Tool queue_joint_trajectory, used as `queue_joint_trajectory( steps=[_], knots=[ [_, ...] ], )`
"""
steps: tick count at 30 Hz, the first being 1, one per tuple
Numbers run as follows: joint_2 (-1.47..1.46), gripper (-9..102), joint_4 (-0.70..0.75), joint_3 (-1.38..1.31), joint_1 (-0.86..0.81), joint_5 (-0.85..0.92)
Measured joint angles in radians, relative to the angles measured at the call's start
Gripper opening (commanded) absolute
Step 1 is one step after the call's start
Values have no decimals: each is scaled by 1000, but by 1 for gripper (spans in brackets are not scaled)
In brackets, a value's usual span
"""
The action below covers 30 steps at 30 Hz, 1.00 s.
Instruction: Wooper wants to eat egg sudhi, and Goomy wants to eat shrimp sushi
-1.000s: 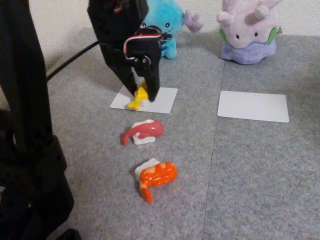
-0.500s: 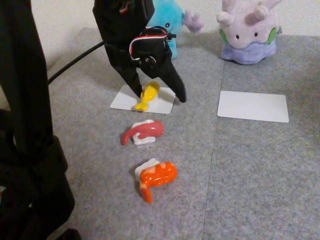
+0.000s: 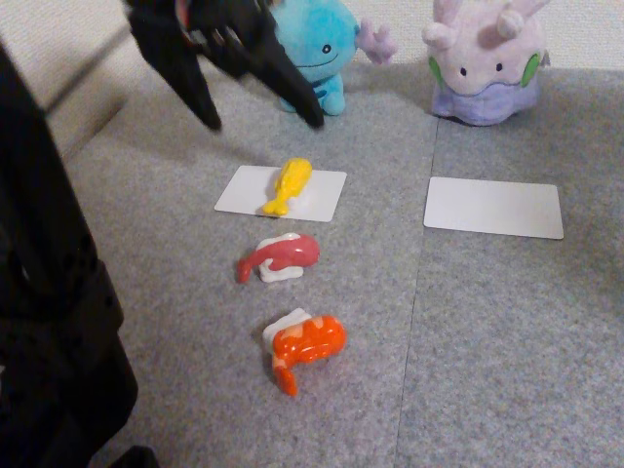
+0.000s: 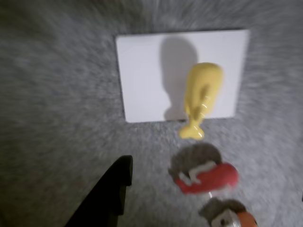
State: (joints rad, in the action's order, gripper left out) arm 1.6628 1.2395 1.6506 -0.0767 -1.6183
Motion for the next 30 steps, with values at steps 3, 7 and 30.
queue_joint_trajectory(
  steps=[3, 7, 30],
  knots=[
    [103, 42, 69, 0, -9, -38],
    [170, 42, 146, 0, -29, -64],
    [324, 42, 367, 167, -276, 71]
  ],
)
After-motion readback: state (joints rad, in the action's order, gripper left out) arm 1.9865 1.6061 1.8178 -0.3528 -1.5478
